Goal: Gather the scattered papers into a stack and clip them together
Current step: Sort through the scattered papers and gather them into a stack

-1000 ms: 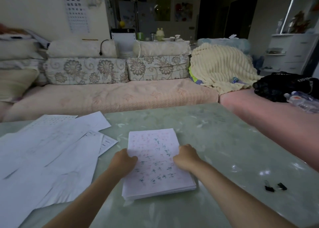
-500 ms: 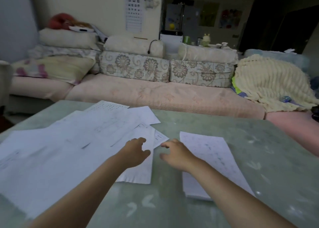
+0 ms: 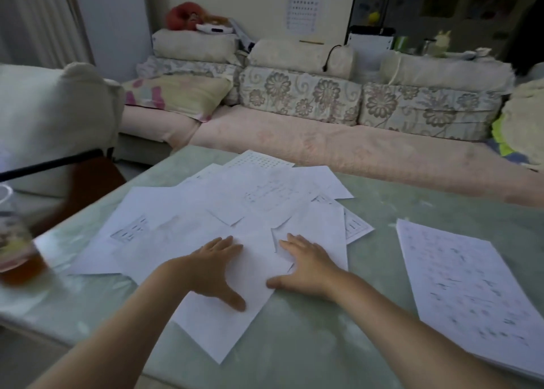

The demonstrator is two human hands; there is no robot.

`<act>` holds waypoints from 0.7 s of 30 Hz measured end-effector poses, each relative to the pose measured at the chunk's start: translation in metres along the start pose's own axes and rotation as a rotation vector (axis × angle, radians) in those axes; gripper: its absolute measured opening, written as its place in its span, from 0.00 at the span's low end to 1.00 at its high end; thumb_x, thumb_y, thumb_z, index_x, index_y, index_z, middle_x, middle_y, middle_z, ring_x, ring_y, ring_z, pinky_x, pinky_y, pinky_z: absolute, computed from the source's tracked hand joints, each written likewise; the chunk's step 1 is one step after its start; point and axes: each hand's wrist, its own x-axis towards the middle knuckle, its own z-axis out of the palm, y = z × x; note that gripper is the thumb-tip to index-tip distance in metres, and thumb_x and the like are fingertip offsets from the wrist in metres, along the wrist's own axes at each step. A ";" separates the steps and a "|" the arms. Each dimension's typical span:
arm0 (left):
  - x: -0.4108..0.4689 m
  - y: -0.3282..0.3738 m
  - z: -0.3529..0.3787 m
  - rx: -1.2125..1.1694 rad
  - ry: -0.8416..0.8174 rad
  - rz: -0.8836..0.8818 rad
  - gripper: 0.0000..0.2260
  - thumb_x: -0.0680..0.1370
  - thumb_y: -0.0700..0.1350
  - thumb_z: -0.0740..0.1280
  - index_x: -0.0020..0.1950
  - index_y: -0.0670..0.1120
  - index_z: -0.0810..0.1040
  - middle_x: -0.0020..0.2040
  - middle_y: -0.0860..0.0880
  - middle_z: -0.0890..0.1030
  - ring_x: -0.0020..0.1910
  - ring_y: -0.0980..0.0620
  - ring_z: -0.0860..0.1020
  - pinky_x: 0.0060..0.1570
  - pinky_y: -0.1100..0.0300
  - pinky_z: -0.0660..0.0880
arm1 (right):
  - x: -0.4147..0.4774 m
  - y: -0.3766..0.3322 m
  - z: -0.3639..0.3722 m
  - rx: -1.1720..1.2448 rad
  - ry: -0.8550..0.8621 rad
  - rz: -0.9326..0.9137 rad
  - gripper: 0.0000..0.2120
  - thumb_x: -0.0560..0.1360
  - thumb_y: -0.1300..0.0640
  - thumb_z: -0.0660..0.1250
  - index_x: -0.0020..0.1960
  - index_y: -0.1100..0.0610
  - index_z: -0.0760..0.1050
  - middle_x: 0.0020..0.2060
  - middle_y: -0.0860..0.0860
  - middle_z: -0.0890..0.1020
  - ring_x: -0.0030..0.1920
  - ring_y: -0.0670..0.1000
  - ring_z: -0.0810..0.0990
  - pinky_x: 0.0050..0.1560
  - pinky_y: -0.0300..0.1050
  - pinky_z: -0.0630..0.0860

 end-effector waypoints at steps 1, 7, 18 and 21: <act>0.000 -0.003 0.004 -0.009 0.021 0.013 0.67 0.46 0.80 0.62 0.79 0.56 0.43 0.80 0.55 0.41 0.78 0.52 0.41 0.77 0.49 0.46 | -0.002 -0.001 -0.001 0.029 0.018 -0.004 0.48 0.66 0.29 0.69 0.79 0.45 0.57 0.80 0.45 0.53 0.79 0.48 0.50 0.78 0.51 0.50; 0.007 0.016 0.020 -0.039 0.250 0.156 0.51 0.60 0.73 0.71 0.77 0.55 0.57 0.77 0.55 0.60 0.76 0.52 0.58 0.74 0.52 0.57 | 0.004 -0.022 -0.016 0.272 0.054 0.100 0.33 0.64 0.31 0.67 0.63 0.48 0.73 0.61 0.44 0.75 0.64 0.50 0.73 0.61 0.48 0.71; 0.006 -0.002 0.004 -0.132 0.403 0.125 0.38 0.73 0.66 0.66 0.78 0.54 0.58 0.78 0.52 0.60 0.77 0.52 0.55 0.75 0.52 0.55 | 0.003 -0.019 -0.054 0.291 -0.108 0.357 0.08 0.70 0.59 0.75 0.46 0.58 0.79 0.36 0.54 0.78 0.33 0.52 0.76 0.29 0.39 0.73; 0.006 -0.028 -0.006 -0.071 0.524 -0.100 0.36 0.75 0.64 0.64 0.78 0.51 0.57 0.78 0.49 0.59 0.77 0.48 0.55 0.73 0.50 0.55 | -0.003 -0.012 -0.050 0.471 -0.011 0.268 0.06 0.74 0.63 0.70 0.48 0.54 0.82 0.44 0.54 0.85 0.39 0.51 0.82 0.32 0.41 0.77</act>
